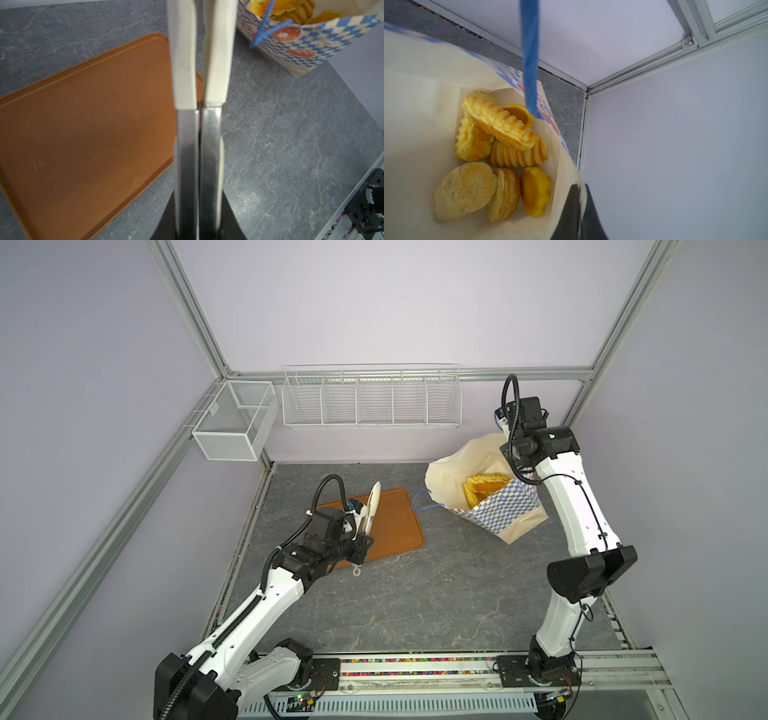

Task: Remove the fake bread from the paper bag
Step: 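Grasp the bag's top edge with the right gripper and tip it over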

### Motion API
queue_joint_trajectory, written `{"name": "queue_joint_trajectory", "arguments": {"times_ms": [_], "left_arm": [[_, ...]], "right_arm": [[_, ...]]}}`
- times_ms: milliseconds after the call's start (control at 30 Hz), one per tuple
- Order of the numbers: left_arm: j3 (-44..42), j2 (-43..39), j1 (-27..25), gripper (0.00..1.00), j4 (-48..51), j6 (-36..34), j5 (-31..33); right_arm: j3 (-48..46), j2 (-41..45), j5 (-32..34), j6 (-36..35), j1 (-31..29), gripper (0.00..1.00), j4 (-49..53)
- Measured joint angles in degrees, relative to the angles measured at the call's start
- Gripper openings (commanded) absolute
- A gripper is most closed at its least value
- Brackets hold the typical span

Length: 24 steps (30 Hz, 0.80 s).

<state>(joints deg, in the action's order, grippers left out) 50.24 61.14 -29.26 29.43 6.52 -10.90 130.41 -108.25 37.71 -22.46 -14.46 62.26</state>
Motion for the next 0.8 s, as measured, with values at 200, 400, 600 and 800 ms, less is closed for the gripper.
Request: {"name": "queue_joint_trajectory", "arguments": {"times_ms": [200,400,600,800], "left_arm": [[0.0,-0.6,0.0,0.0,1.1,1.5,2.2],[0.0,-0.6,0.0,0.0,1.1,3.3,3.6],[0.0,-0.4,0.0,0.0,1.1,5.0,5.0],[3.3,1.2,-2.4,0.0,5.5,1.8,5.2]], "right_arm": [[-3.8,2.2,1.2,-2.6,-1.2,0.07,-3.7],[-30.6,15.1,1.5,-6.8,-8.2,0.07,-13.6],[-44.2,22.4,-0.2,-6.5,-12.3,0.07,-20.1],[-50.8,29.3,-2.7,-3.1,-15.3,0.07,-22.7]]}}
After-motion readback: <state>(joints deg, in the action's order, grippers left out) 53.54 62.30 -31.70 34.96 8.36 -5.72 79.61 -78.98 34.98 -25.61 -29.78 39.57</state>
